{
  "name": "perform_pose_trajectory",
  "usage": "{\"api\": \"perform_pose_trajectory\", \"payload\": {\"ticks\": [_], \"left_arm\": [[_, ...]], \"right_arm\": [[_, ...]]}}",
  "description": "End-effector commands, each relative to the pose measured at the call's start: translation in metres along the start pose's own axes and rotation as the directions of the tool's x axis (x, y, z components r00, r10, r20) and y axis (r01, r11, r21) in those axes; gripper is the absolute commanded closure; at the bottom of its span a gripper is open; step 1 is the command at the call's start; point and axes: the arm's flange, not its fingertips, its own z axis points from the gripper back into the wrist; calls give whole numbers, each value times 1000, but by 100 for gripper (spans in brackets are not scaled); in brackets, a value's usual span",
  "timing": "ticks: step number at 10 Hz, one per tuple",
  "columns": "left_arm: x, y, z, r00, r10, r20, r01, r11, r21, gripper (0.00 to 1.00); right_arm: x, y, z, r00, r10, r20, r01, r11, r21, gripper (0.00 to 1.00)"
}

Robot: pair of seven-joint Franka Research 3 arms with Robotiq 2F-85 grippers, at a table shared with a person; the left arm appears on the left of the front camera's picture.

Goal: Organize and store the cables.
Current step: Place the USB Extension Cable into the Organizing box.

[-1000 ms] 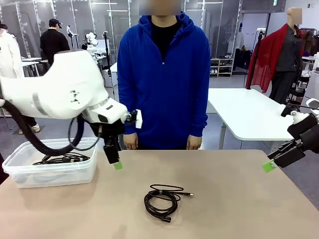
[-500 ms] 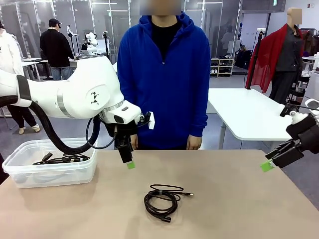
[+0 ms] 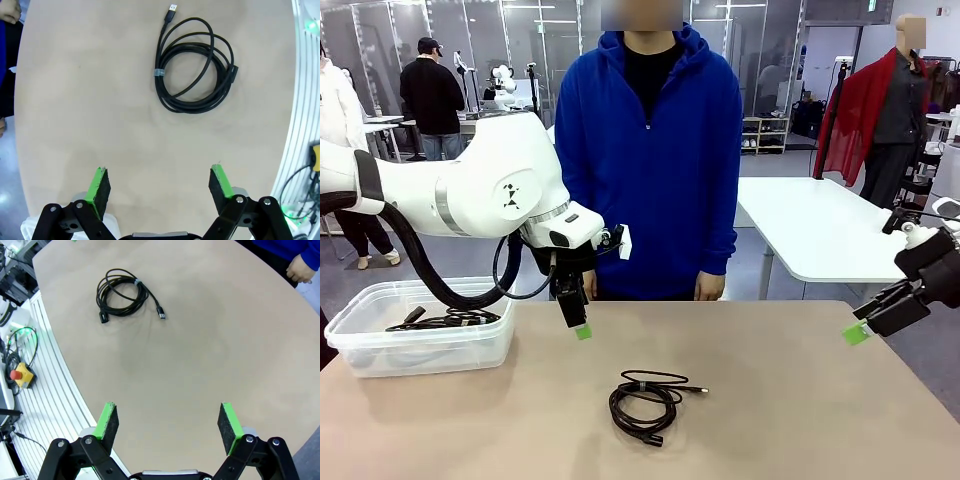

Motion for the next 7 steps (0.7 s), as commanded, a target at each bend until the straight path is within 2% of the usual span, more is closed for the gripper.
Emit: {"api": "perform_pose_trajectory", "payload": {"ticks": [1,2,3,4,7], "left_arm": [[-1,0,-1,1000,2,0,-2,1000,5,0],[0,0,0,1000,0,0,0,1000,0,0],[17,9,1,1000,26,0,-26,999,-47,0],[39,18,1,999,15,-44,-16,999,-31,0],[76,35,-14,996,-17,-92,13,999,-44,0]], "right_arm": [[0,1,2,1000,0,-2,0,1000,-2,0],[0,1,2,1000,0,-2,0,1000,-2,0],[0,1,2,1000,0,-2,0,1000,-2,0],[0,1,2,1000,0,-2,0,1000,-2,0],[0,1,2,1000,0,-2,0,1000,-2,0]]}}
